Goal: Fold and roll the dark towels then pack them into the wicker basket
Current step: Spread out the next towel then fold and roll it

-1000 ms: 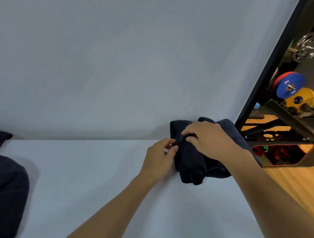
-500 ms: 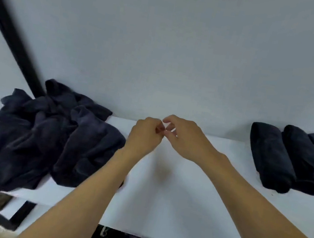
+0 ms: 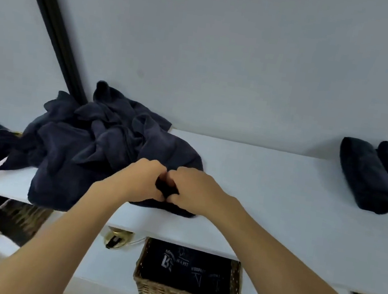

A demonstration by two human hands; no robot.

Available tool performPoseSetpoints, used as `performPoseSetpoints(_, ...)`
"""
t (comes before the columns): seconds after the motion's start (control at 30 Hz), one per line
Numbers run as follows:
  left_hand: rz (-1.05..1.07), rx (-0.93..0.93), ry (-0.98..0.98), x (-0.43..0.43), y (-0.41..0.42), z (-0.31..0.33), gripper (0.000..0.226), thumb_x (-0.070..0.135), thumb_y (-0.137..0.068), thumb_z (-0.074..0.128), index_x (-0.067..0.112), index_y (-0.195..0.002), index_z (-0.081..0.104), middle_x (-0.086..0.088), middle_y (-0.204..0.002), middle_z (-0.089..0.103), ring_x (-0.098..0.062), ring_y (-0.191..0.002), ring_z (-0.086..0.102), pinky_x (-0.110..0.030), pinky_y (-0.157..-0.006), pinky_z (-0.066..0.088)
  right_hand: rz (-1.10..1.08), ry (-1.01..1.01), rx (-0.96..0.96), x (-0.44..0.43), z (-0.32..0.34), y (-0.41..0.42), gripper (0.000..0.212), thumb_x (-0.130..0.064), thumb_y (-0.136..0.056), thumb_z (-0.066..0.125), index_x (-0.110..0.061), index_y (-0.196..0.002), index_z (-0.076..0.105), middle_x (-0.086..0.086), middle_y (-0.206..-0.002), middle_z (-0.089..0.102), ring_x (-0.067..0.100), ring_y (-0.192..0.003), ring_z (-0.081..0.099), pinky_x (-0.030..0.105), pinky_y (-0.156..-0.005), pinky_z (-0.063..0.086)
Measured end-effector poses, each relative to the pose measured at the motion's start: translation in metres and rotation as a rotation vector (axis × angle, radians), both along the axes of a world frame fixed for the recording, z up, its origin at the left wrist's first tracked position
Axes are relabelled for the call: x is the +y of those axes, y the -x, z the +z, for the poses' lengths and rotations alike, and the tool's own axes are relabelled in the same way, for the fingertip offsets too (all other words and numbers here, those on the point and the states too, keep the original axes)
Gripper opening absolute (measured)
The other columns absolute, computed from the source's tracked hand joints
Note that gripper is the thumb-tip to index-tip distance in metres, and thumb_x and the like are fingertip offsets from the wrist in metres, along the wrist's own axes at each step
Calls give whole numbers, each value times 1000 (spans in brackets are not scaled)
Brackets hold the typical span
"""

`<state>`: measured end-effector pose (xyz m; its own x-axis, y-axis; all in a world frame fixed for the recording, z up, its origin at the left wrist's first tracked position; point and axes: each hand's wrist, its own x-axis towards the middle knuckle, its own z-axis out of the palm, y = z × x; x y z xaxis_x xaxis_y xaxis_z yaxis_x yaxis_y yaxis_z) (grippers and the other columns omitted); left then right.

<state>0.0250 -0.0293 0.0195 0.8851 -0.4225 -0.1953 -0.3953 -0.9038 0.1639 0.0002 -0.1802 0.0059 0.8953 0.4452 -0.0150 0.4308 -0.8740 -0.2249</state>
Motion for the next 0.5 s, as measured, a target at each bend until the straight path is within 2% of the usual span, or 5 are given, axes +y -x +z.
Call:
performPoseSetpoints(0.07, -11, -64, 79, -4, -5, -1, 14, 27, -79, 72, 19, -80, 61, 6, -76, 62, -18, -77, 61, -35, -72, 53, -48, -30, -9, -3, 1, 0, 22, -23, -90, 58, -16, -110, 53, 2, -96, 59, 19, -77, 51, 32, -63, 42)
performPoseSetpoints(0.13, -4, -109, 225, -7, -9, 6, 7, 22, -81, 72, 18, -87, 69, 6, -79, 67, -15, -77, 63, -37, -75, 54, -117, -126, 15, -12, 7, -1, 24, -27, -88, 60, -17, -105, 46, -2, -90, 55, 22, -80, 54, 33, -64, 43)
performPoseSetpoints(0.27, -20, -205, 495, -28, -10, 35, 8, 18, -85, 68, 22, -91, 70, 14, -76, 62, -4, -73, 57, -23, -68, 45, -280, -434, 70, -34, 32, -2, 36, -39, -86, 66, -21, -112, 50, -1, -98, 61, 21, -90, 59, 30, -71, 45)
performPoseSetpoints(0.37, -46, -312, 605, -51, -12, 60, 10, 16, -89, 63, 25, -92, 68, 7, -83, 68, -11, -80, 61, -25, -74, 47, -322, -467, -103, -45, 57, -5, 9, -27, -91, 57, -20, -88, 53, -3, -81, 58, 21, -81, 57, 29, -64, 43)
performPoseSetpoints(0.5, -13, -433, 804, -81, -16, 98, 18, 10, -91, 60, 25, -96, 69, 3, -84, 67, -8, -75, 60, -14, -69, 46, -406, -581, -263, -64, 102, -10, 13, -19, -87, 54, -11, -90, 64, 3, -82, 65, 19, -76, 58, 33, -67, 46)
